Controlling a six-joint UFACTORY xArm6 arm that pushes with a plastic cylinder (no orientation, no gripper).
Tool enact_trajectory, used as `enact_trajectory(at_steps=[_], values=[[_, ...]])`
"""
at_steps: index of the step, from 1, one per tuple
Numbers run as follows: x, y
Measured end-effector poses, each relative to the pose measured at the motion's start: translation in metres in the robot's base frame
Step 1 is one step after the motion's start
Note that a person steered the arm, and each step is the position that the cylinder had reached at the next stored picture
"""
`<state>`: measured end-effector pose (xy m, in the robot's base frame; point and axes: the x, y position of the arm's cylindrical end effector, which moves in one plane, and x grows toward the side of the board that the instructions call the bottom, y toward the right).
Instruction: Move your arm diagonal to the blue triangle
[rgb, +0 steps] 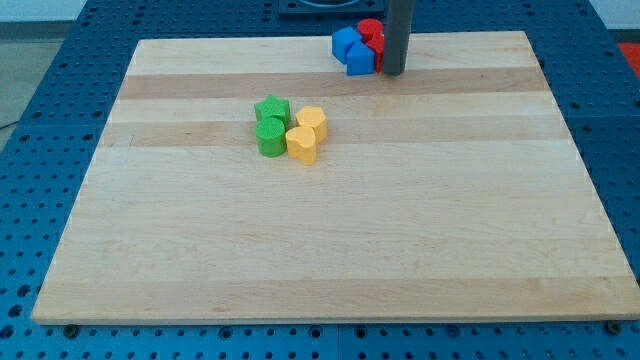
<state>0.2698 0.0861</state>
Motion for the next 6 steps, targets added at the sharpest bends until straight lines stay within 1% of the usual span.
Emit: enact_trajectory(at_steps=[1, 3, 4, 5, 6], values=[[0.001, 0.0], [0.034, 0.0], [0.066, -0.037], [0.073, -0.087], [0.06, -0.122]])
